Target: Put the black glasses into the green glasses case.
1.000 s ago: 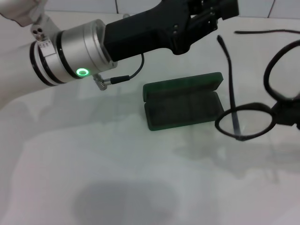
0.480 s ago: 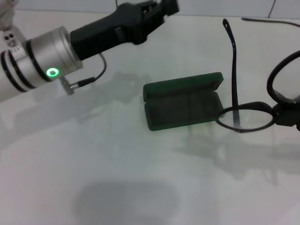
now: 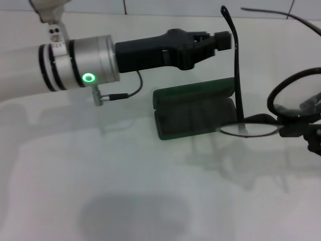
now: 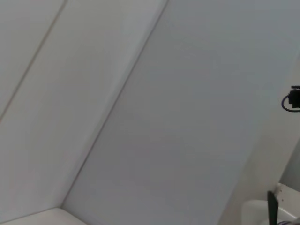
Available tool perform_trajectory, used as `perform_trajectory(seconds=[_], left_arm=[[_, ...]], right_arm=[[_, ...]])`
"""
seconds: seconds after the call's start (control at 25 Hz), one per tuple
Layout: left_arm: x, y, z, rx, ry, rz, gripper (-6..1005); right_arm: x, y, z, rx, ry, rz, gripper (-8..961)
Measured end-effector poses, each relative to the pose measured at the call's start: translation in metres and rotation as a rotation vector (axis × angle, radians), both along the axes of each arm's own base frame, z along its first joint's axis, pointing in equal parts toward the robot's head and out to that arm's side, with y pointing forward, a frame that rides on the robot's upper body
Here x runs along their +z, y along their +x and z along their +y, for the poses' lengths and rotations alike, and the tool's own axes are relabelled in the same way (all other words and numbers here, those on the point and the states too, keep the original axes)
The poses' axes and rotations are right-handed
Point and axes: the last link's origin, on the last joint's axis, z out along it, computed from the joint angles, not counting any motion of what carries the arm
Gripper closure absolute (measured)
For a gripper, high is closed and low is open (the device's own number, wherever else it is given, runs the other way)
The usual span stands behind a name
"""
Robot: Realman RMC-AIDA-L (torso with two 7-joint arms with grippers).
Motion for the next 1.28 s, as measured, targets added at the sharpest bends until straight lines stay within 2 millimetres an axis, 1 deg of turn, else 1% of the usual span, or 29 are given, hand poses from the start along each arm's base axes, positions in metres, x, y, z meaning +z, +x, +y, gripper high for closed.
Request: perform_trajectory(seconds=[0.24,0.48,0.76,1.28], left_arm=[[-0.007,0.011,-0.002,-0.027,-0.03,-0.002,948],[-0.003,0.02,-0.006,-0.077,-0.037,-0.042,948],[-0.001,0.027,-0.01,-0.125,-0.04,-0.061,949],[-0.002,0.029,-0.021,-0.183,-0.043,-0.093,949]], right_arm=[[0.0,-0.004,0.005,0.014,0.006,-0.001,907],[-0.001,-0.003,0.008,-0.015,0.006,0.0,907],[-0.003,-0.002,0.015,-0.078,0.009,-0.016,907],[-0.009,-0.004,0.025,-0.127,0.005,-0.023,907]])
